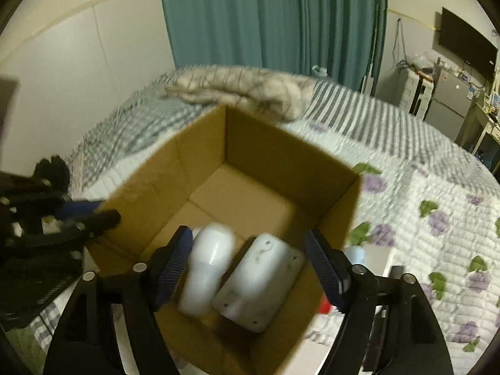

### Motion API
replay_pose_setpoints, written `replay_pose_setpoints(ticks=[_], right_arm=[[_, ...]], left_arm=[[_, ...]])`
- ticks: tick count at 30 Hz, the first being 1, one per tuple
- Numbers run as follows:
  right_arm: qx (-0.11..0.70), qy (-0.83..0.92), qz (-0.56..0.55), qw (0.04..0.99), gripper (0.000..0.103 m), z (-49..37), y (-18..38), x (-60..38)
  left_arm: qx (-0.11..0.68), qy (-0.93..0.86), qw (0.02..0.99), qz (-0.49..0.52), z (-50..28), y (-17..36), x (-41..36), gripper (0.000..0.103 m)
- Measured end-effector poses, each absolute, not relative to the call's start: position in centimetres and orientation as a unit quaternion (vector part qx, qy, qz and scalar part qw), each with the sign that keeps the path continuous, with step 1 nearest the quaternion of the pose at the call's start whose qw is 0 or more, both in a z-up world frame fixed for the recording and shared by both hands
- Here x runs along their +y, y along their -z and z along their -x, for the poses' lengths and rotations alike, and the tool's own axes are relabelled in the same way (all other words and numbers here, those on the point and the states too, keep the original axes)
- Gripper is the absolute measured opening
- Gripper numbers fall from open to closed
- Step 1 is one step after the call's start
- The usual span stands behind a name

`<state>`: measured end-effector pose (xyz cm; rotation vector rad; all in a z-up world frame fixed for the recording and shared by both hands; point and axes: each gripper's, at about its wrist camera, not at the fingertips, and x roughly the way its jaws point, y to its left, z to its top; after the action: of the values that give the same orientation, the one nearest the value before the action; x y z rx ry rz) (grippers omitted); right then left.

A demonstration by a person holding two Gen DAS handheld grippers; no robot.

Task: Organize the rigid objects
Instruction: 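Lower the white appliance into the box and release it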

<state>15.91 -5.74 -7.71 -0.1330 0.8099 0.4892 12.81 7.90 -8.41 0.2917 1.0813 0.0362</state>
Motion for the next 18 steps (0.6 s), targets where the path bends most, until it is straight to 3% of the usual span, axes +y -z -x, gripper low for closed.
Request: replay_pose_setpoints(ticks=[4,10,18], right_arm=[[0.356,-0.216,0.067,0.907,0.093,-15.4,4.3,-8.7],[0.320,-0.184,0.083,0.926,0.100,-14.4,0.2,-12.8],[0.306,-0.150,0.094,0.935,0.102,-12.8,-2.2,-16.9]], left_arm=[[0.513,-0.017,0.847,-0.138,-12.8,8.4,7.9,0.007],[0.513,-0.018,0.847,-0.138,-12.8,8.4,7.9,0.007],[0.513,-0.018,0.847,-0.137,-12.7,8.4,8.0,0.007]])
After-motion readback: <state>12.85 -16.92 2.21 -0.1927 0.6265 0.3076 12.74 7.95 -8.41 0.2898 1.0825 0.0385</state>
